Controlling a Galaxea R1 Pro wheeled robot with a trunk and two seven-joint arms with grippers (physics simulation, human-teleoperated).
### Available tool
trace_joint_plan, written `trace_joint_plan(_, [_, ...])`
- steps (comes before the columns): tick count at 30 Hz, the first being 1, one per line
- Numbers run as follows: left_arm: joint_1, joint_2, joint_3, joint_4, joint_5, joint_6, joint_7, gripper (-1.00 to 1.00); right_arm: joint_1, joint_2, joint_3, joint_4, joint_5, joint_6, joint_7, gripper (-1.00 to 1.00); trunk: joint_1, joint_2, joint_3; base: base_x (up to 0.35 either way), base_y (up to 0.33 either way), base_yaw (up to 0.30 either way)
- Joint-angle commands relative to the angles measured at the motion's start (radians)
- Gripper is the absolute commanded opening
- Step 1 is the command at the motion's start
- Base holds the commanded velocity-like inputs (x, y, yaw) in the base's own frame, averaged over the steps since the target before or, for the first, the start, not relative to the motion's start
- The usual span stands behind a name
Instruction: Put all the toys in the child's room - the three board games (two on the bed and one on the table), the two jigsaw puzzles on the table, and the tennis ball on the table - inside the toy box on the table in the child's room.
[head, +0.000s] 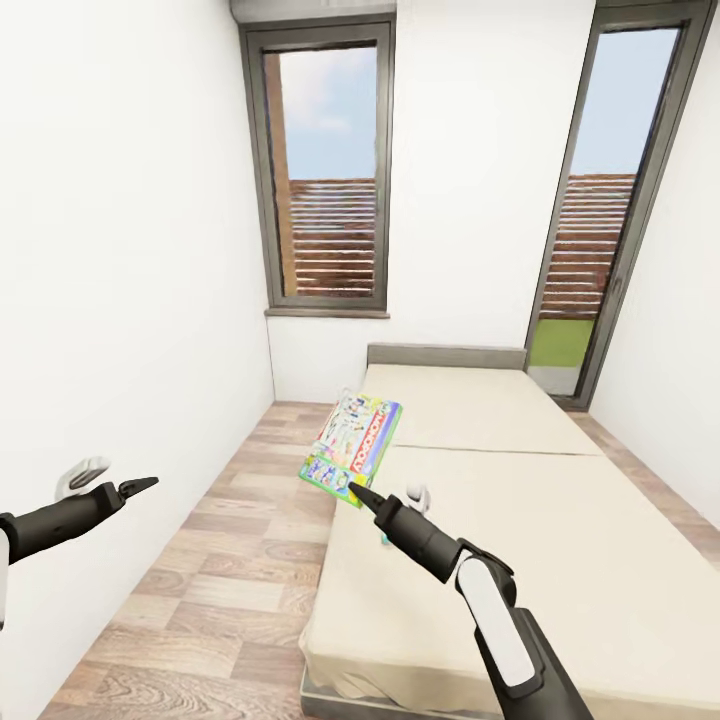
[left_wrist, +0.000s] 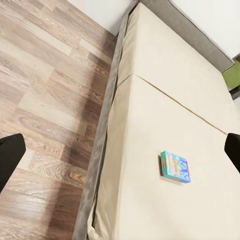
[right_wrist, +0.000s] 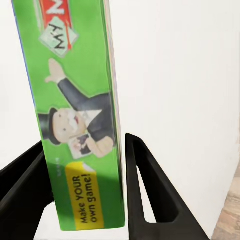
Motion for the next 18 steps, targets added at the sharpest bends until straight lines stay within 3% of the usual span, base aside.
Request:
trace_joint_plan(1, [-0.001, 0.0, 0.001, 0.0, 0.0, 0.007, -0.003, 1.0, 0.002, 0.0, -0.002, 0.0, 0.004, 0.003, 0.017, -1.0, -0.004, 0.007, 0.002, 0.0, 0.0, 0.0])
trace_joint_plan(4, [-0.001, -0.001, 0.001, 0.0, 0.0, 0.007, -0.004, 1.0, 0.019, -0.001, -0.008, 0.0, 0.007, -0.005, 0.074, -1.0, -0.015, 0.028, 0.011, 0.0, 0.0, 0.0])
trace_joint_plan(18, [-0.001, -0.001, 0.0, 0.0, 0.001, 0.007, -0.003, 1.0, 0.028, -0.001, -0.015, 0.013, 0.005, -0.079, 0.103, -1.0, -0.069, 0.126, 0.055, 0.0, 0.0, 0.0])
